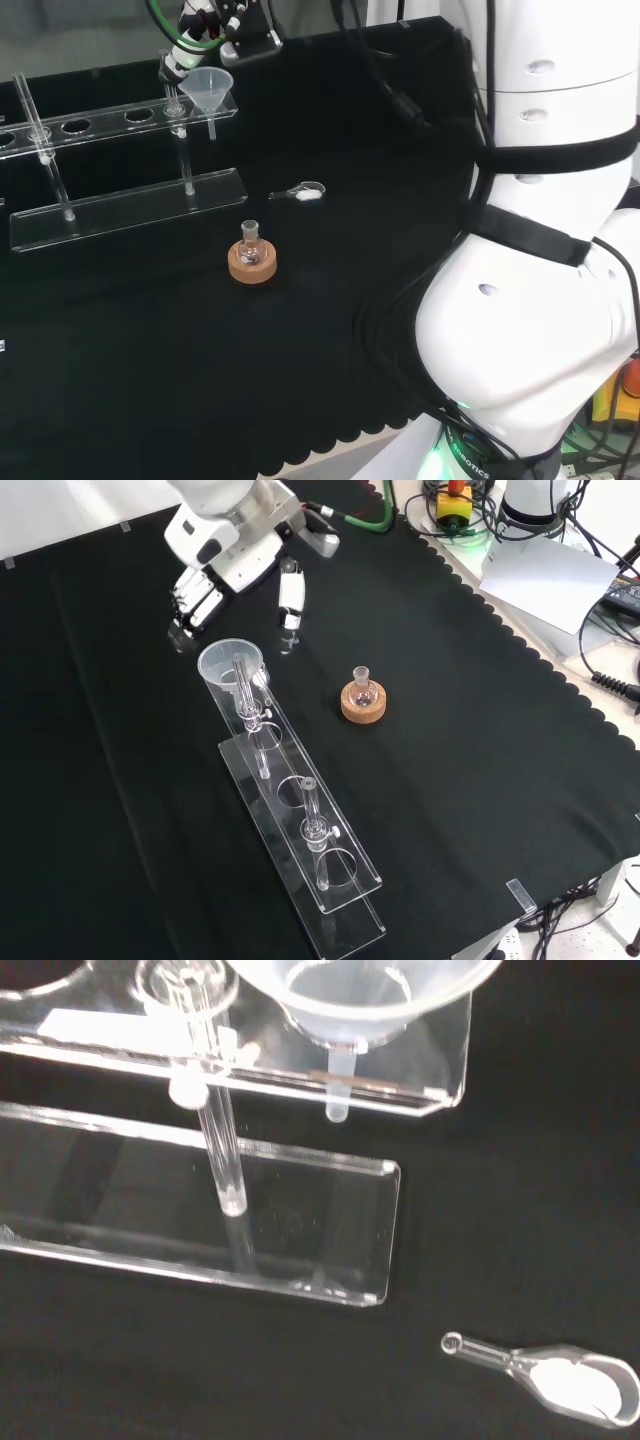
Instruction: Pick up the funnel from the transparent funnel stand.
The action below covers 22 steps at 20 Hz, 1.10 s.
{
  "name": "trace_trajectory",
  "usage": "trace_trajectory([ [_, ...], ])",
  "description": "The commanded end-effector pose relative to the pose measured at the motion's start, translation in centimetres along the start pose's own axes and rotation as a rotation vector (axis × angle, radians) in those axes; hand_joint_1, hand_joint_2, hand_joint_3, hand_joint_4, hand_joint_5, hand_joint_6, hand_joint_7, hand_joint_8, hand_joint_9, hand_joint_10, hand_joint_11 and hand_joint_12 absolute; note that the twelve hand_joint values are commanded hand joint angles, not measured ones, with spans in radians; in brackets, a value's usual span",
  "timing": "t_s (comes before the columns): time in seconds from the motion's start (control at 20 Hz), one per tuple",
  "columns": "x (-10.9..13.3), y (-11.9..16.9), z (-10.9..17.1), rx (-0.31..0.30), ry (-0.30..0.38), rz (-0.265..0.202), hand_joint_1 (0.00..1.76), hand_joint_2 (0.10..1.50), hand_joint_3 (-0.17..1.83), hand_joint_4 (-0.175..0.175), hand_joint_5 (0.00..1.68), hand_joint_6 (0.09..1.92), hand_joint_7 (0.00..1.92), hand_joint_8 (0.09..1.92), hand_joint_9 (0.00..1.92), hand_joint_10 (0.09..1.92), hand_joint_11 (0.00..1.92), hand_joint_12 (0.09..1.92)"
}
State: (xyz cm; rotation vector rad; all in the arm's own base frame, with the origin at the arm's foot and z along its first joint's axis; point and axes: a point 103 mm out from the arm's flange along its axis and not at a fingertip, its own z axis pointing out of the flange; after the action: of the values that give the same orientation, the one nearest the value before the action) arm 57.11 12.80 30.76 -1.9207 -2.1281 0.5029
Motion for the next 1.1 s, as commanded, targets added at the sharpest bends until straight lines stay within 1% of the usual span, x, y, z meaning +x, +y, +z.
trace_trajectory([
  [0.05, -1.11, 1.20, 1.58, 0.110, -0.001, -0.011, 0.48, 0.80, 0.11, -0.065, 0.06, 0.09, 0.00, 0.40, 0.12, 0.86, 0.28, 1.50],
  [0.25, -1.28, 1.73, 1.96, 0.131, -0.014, -0.010, 0.49, 0.78, 0.10, -0.071, 0.04, 0.09, 0.00, 0.36, 0.11, 0.88, 0.31, 1.50],
  [0.65, -0.78, 1.90, 1.99, 0.127, -0.043, -0.022, 0.52, 0.76, 0.09, -0.078, 0.03, 0.09, 0.00, 0.35, 0.11, 0.89, 0.33, 1.50],
  [1.0, -0.48, 1.97, 2.24, 0.103, -0.081, -0.032, 0.57, 0.76, 0.10, -0.084, 0.06, 0.09, 0.00, 0.47, 0.16, 0.89, 0.37, 1.47],
  [1.1, -0.36, 2.06, 2.31, 0.105, -0.091, -0.034, 0.58, 0.76, 0.10, -0.083, 0.07, 0.09, 0.00, 0.50, 0.17, 0.88, 0.38, 1.47],
])
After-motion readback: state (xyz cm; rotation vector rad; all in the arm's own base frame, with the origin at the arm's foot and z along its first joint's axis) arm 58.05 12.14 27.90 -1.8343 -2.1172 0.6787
